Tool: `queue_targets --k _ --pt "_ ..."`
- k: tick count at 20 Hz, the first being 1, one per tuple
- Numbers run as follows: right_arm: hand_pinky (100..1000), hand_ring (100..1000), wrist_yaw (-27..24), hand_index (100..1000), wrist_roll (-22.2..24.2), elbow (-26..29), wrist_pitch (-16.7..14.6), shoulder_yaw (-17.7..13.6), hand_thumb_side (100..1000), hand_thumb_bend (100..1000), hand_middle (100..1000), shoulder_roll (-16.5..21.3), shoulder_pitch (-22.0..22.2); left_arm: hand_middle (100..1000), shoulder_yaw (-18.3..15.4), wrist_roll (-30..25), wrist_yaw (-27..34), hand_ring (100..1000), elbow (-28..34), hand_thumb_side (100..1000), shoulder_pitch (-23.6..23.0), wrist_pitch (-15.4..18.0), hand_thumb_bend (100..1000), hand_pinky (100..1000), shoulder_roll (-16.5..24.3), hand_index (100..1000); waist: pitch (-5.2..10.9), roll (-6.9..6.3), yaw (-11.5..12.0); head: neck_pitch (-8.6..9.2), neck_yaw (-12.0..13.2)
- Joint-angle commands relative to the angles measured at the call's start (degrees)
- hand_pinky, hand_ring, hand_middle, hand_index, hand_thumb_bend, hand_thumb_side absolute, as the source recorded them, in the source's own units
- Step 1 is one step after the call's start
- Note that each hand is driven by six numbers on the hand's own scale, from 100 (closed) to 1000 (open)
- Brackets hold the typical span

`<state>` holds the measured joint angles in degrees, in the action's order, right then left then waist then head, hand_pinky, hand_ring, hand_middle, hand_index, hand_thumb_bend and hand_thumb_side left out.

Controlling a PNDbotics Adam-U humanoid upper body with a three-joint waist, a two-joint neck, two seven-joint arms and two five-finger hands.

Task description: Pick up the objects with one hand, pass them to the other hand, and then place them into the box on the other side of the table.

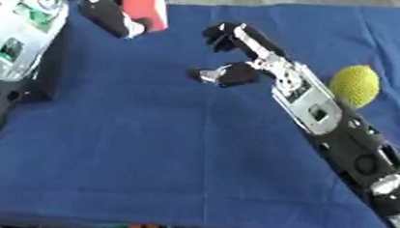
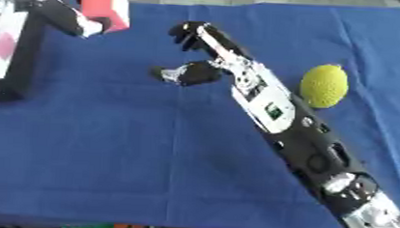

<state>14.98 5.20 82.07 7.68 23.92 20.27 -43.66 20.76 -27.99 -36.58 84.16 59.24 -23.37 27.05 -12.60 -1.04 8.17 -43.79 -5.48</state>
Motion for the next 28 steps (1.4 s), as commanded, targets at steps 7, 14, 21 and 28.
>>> queue_targets --k 7,14,21,28 --pt "782 715 -0.3 809 -1.1 2.3 0.3 -1.1 395 601 695 2.2 -0.6 389 -2.0 1.6 -0.9 545 -2.9 121 0.3 -0.6 177 731 7.4 443 1.39 0.14 -0.1 -0.32 3.6" --pt "781 713 -1.1 808 -2.0 3.1 0.7 -1.6 392 601 693 2.8 -0.8 391 -4.1 3.7 -1.5 546 -5.7 121 -1.8 -1.2 182 731 11.2 429 1.34 0.39 -0.1 -0.24 5.7" --pt "780 711 -1.7 807 -2.5 3.6 0.8 -1.9 393 600 691 3.2 -0.8 391 -6.9 6.7 -1.0 545 -7.8 123 -4.9 -2.6 171 731 14.5 429 1.11 0.87 -0.2 1.25 7.1" --pt "780 710 -2.3 806 -2.8 4.1 0.9 -1.9 388 600 690 3.3 -1.3 393 -8.6 8.1 -1.4 548 -12.1 129 -6.7 -3.9 173 731 16.0 431 0.91 1.16 -0.5 2.43 9.2"
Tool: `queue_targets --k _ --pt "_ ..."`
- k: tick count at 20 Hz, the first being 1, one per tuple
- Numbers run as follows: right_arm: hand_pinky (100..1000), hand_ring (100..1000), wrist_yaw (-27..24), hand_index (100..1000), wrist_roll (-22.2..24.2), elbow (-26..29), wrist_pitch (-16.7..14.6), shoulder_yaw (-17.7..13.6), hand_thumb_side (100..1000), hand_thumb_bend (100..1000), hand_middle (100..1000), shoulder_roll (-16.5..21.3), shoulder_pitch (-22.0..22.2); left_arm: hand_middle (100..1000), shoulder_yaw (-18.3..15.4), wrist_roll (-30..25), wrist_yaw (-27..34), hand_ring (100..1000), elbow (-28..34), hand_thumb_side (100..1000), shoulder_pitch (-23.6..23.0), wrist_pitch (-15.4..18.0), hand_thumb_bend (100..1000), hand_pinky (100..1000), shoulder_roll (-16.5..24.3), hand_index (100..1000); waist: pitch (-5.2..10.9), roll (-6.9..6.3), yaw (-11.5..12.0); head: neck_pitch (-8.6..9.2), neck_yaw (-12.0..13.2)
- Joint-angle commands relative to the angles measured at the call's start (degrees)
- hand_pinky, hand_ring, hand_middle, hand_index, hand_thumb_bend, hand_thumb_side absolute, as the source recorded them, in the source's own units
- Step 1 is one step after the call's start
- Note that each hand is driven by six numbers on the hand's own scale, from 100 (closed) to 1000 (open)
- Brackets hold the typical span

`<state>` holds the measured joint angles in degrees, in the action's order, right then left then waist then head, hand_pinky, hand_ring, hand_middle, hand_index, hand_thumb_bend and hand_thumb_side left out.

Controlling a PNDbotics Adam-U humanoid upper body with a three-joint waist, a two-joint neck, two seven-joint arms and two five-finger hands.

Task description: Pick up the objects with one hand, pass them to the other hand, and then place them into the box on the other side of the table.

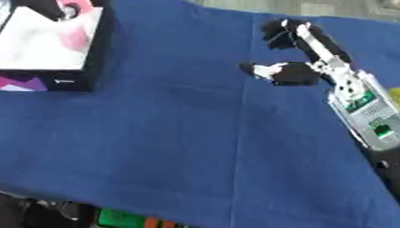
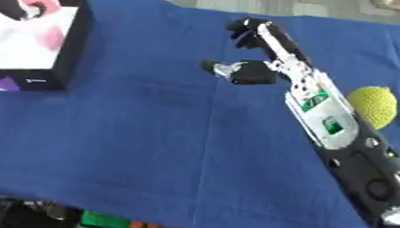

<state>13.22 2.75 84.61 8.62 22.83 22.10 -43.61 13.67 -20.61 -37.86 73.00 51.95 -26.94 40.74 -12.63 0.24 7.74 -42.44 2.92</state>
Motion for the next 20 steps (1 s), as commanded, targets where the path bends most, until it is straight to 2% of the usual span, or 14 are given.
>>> queue_targets --k 1,10,20 --pt "780 710 -0.6 806 -0.4 1.7 -0.1 -0.8 388 599 690 1.5 -1.4 393 -1.8 1.0 -0.2 549 -1.6 129 0.5 -0.4 173 731 2.4 431 0.91 -0.08 -0.1 1.29 1.1" --pt "779 710 -1.2 805 -0.5 3.0 0.0 -0.7 386 600 690 1.6 -1.6 393 -4.1 5.3 -0.9 546 -8.3 131 0.0 -1.4 151 729 1.6 430 0.50 0.42 -0.7 2.79 3.0" --pt "779 709 -1.6 807 -0.4 4.5 0.1 -0.6 388 600 689 1.6 -1.9 414 -5.6 11.6 -2.2 553 -15.3 135 0.5 -1.1 149 730 -0.3 454 -0.55 1.08 -1.8 1.95 3.4"
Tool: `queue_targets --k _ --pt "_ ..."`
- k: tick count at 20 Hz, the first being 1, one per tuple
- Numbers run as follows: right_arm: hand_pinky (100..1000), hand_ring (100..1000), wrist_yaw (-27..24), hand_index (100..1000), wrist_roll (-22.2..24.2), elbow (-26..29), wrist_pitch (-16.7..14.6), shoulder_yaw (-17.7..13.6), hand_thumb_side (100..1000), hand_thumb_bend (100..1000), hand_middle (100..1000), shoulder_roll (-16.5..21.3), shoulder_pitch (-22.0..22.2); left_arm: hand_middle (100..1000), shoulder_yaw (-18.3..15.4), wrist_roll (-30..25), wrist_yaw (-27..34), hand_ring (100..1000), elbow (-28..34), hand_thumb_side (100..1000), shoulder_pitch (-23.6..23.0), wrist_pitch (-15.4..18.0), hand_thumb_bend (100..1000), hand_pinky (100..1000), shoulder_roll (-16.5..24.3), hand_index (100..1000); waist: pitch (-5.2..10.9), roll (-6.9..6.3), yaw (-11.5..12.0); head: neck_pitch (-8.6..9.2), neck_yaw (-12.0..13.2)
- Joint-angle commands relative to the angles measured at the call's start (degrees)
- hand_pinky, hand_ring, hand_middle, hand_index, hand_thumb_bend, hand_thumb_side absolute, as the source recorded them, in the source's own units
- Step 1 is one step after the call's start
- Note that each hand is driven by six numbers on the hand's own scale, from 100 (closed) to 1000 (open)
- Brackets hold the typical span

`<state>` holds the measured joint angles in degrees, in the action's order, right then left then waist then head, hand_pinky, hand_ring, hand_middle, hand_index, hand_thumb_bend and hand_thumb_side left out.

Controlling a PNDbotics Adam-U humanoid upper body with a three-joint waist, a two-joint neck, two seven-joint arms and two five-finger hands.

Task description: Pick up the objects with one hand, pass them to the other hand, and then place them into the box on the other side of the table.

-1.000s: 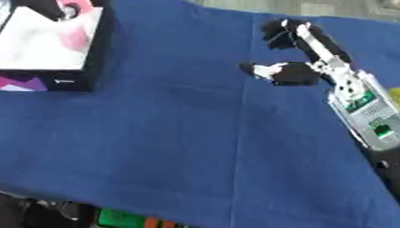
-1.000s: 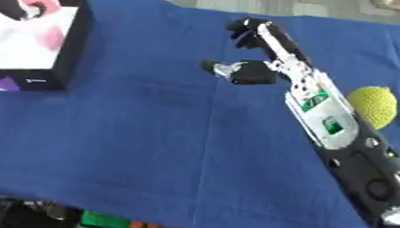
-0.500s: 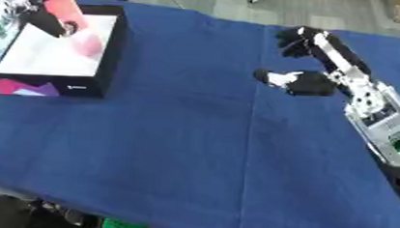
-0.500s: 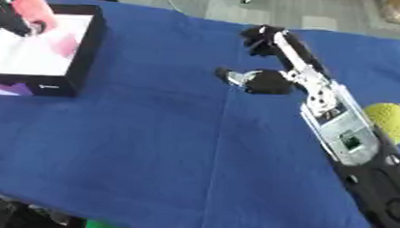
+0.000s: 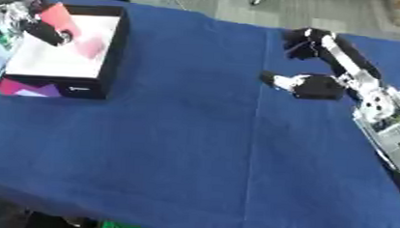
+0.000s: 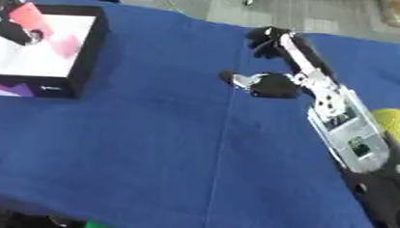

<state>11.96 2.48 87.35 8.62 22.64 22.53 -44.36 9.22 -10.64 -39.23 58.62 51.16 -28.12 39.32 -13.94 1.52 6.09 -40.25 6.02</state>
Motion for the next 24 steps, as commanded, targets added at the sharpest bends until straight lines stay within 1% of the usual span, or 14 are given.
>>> queue_targets --k 1,7,8,9,10,11,12,13,14,16,18,20,22,24 --pt "779 709 -0.3 807 -0.1 1.9 0.2 -0.4 389 599 689 1.2 -1.1 415 -1.3 2.3 -1.0 553 -1.6 135 1.3 0.0 151 730 1.0 455 0.63 -0.13 -0.2 -0.29 0.4" --pt "779 709 -0.4 807 0.2 2.0 0.3 -0.2 394 599 689 1.1 -1.3 457 -2.7 6.1 -1.2 568 -4.7 132 1.3 -0.7 228 738 0.3 488 -0.05 0.31 -0.9 -0.50 0.8" --pt "779 709 -0.4 807 0.1 2.1 0.3 -0.2 394 599 688 1.1 -1.3 471 -2.8 6.6 -1.1 575 -5.1 130 1.3 -0.8 254 742 0.2 520 -0.12 0.36 -1.0 -0.55 0.8" --pt "779 709 -0.5 807 0.1 2.1 0.3 -0.3 394 599 688 1.1 -1.3 475 -2.8 7.0 -1.0 576 -5.5 130 1.3 -0.8 259 743 0.2 527 -0.17 0.39 -1.1 -0.60 0.8" --pt "778 709 -0.5 808 0.0 2.2 0.3 -0.3 393 598 688 1.1 -1.4 537 -2.9 7.2 -0.8 613 -5.7 127 1.2 -0.8 326 761 0.2 627 -0.21 0.42 -1.1 -0.65 0.8" --pt "778 709 -0.6 808 0.0 2.2 0.3 -0.4 393 598 688 1.1 -1.4 573 -2.9 7.2 -0.6 636 -5.9 124 1.2 -0.7 356 771 0.2 670 -0.23 0.44 -1.1 -0.69 0.7" --pt "778 709 -0.6 807 -0.1 2.3 0.3 -0.4 393 597 687 1.2 -1.3 628 -2.9 7.1 -0.5 689 -6.0 218 1.2 -0.6 403 796 0.2 733 -0.24 0.46 -1.1 -0.70 0.7" --pt "778 709 -0.7 807 -0.1 2.3 0.3 -0.4 394 596 687 1.2 -1.3 669 -2.9 7.0 -0.4 719 -6.0 273 1.2 -0.5 429 821 0.3 767 -0.25 0.47 -1.1 -0.70 0.6" --pt "778 709 -0.7 807 -0.1 2.4 0.3 -0.4 394 596 687 1.2 -1.3 697 -3.0 7.0 -0.4 741 -6.0 369 1.2 -0.4 474 839 0.3 792 -0.25 0.48 -1.1 -0.72 0.6" --pt "778 708 -0.8 807 0.0 2.5 0.3 -0.4 394 594 687 1.2 -1.3 723 -3.1 7.1 -0.2 760 -6.0 439 1.2 -0.5 531 859 0.3 815 -0.22 0.47 -1.1 -0.83 0.5" --pt "778 709 -0.9 808 0.0 2.6 0.3 -0.4 393 593 687 1.1 -1.3 730 -3.1 7.1 -0.1 766 -6.0 456 1.2 -0.8 565 864 0.4 822 -0.17 0.45 -1.0 -0.98 0.4" --pt "778 708 -1.0 807 0.0 2.7 0.3 -0.4 392 592 687 1.2 -1.3 734 -3.2 7.2 -0.1 769 -5.9 455 1.1 -1.0 605 868 0.5 825 -0.10 0.43 -1.0 -1.01 0.3" --pt "778 708 -1.2 808 0.0 2.8 0.3 -0.4 391 592 687 1.2 -1.3 726 -3.2 7.6 -0.1 764 -5.9 453 1.0 -1.0 597 863 0.5 820 0.01 0.38 -1.0 -1.11 0.2" --pt "778 708 -1.3 807 0.0 2.9 0.3 -0.4 390 591 686 1.3 -1.3 717 -3.3 8.1 0.1 757 -5.6 412 1.0 -0.9 561 858 0.7 813 0.13 0.31 -0.9 -1.20 0.1"
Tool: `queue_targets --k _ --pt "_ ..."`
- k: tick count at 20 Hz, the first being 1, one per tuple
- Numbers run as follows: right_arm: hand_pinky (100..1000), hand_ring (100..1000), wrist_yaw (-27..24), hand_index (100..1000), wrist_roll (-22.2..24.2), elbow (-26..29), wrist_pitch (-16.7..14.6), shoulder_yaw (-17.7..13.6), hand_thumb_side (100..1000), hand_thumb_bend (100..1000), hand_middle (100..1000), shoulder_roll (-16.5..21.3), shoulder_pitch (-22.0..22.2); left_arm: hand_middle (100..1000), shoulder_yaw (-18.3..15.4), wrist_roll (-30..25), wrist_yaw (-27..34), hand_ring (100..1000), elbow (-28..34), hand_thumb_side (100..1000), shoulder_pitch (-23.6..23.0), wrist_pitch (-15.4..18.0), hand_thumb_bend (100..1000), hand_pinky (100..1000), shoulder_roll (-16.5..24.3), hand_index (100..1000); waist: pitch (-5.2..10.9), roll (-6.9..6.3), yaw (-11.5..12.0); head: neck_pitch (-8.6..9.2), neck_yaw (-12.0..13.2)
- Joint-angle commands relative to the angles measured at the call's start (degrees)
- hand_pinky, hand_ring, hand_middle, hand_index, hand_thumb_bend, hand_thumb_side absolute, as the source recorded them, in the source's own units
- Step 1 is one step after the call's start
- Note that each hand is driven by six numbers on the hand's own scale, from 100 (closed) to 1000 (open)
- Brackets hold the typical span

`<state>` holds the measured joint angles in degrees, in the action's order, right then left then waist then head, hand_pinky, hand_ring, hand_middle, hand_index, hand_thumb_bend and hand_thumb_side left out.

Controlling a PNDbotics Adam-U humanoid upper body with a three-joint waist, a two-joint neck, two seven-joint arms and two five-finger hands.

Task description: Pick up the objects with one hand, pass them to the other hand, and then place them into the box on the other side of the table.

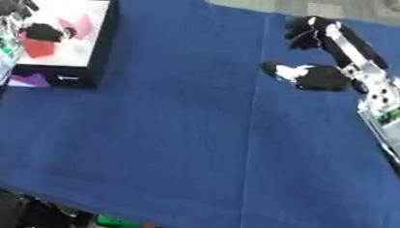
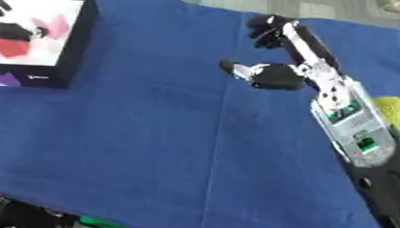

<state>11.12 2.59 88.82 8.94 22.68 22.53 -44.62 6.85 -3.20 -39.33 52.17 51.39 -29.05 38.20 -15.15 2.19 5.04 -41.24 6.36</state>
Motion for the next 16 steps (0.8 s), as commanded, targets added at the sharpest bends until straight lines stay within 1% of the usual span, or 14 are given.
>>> queue_targets --k 1,3,4,5,6,7,12,16 --pt "778 708 -0.4 807 -0.1 1.5 0.0 -0.5 389 591 686 1.3 -1.0 711 -0.9 1.1 0.3 752 1.2 385 0.7 0.0 533 855 1.9 808 1.41 -0.39 0.1 -0.26 -0.4" --pt "778 709 -0.6 808 -0.2 1.7 0.0 -0.6 387 590 687 1.4 -1.0 694 -0.9 2.2 0.9 738 2.4 318 0.6 0.0 445 847 2.1 795 1.59 -0.45 0.2 -0.41 -0.7" --pt "778 709 -0.6 808 -0.2 1.8 0.0 -0.6 386 589 687 1.6 -1.1 684 -0.9 2.8 1.4 730 3.3 307 0.5 0.0 403 843 2.3 788 1.68 -0.48 0.2 -0.51 -0.9" --pt "778 709 -0.7 808 -0.3 2.0 0.1 -0.7 385 590 687 1.7 -1.1 670 -0.8 3.4 2.2 717 4.5 312 0.3 0.0 343 838 2.4 776 1.80 -0.52 0.2 -0.66 -1.2" --pt "779 710 -0.7 808 -0.3 2.1 0.1 -0.7 384 590 688 1.9 -1.2 631 -0.8 3.8 3.3 658 5.7 345 0.1 0.1 257 834 2.5 757 1.90 -0.55 0.2 -0.79 -1.5" --pt "779 711 -0.8 809 -0.3 2.3 0.2 -0.8 385 590 689 2.1 -1.3 611 -0.9 4.3 5.0 622 7.1 374 -0.1 0.4 212 827 2.5 747 2.03 -0.58 0.2 -0.94 -2.1" --pt "782 715 -0.6 810 -0.2 3.1 1.0 -1.0 389 591 693 3.5 -1.4 610 -0.3 7.5 13.4 624 14.1 413 -1.5 1.5 100 834 3.3 733 2.59 -0.53 -0.1 -1.50 -5.5" --pt "787 722 -1.0 812 0.0 3.9 2.1 -1.5 395 591 702 5.3 -1.3 613 0.6 9.8 18.5 640 19.4 403 -2.6 3.5 100 839 3.8 723 2.98 -0.53 -0.4 -1.74 -7.1"
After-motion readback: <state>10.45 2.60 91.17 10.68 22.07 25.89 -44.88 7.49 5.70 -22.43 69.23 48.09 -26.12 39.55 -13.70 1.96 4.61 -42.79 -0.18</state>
